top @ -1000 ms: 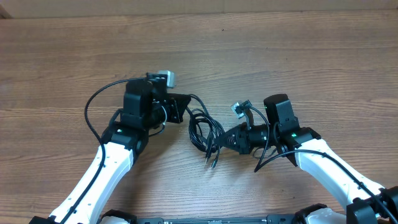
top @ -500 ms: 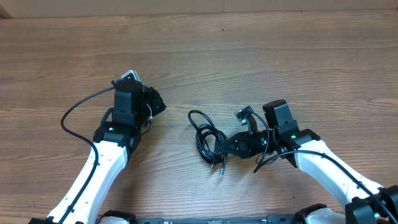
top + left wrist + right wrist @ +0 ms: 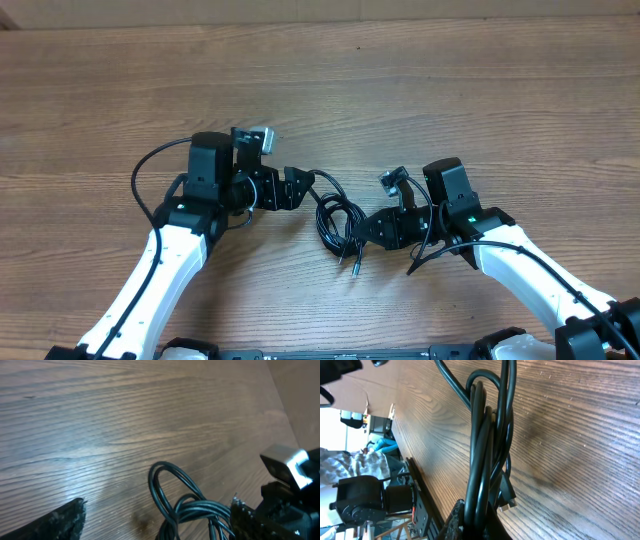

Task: Untangle cables

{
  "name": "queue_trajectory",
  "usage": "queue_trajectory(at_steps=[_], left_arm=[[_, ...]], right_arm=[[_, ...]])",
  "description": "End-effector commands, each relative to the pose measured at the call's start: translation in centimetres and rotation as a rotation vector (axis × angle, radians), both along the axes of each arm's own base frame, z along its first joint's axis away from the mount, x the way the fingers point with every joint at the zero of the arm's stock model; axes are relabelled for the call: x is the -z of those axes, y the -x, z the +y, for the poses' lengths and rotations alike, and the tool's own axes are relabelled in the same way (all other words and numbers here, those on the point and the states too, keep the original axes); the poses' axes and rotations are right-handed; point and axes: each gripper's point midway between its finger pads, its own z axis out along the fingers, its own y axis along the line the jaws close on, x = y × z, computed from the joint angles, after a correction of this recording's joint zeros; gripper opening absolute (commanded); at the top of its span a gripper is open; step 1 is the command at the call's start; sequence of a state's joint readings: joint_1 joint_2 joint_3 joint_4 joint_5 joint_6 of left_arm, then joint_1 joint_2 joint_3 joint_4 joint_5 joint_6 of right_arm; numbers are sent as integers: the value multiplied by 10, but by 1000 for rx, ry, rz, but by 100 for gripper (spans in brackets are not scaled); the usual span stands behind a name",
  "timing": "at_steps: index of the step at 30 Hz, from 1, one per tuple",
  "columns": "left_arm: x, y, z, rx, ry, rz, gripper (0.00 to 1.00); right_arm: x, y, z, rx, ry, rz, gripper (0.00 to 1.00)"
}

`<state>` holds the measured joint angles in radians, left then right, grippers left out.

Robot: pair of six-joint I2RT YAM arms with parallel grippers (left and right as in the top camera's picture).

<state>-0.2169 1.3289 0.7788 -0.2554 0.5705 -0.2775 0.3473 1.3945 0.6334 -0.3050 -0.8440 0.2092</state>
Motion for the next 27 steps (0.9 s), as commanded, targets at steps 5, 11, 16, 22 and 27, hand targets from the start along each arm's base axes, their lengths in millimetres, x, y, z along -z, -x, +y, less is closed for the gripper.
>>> queue_trajectory(at_steps=[5, 11, 16, 22, 27], left_arm=[[20, 8, -49, 183, 8, -13, 78], [55, -5, -46, 97, -106, 24, 30], [68, -22, -21, -68, -211, 32, 4], [57, -52, 5, -338, -179, 43, 4], [49, -74, 38, -648, -60, 102, 4]], right_arm=[[-9, 3, 5, -28, -45, -6, 4], [-11, 6, 7, -44, -66, 6, 4], [-14, 9, 9, -57, -85, 17, 4], [-10, 16, 7, -58, -71, 56, 4], [-5, 29, 9, -79, -50, 112, 4]])
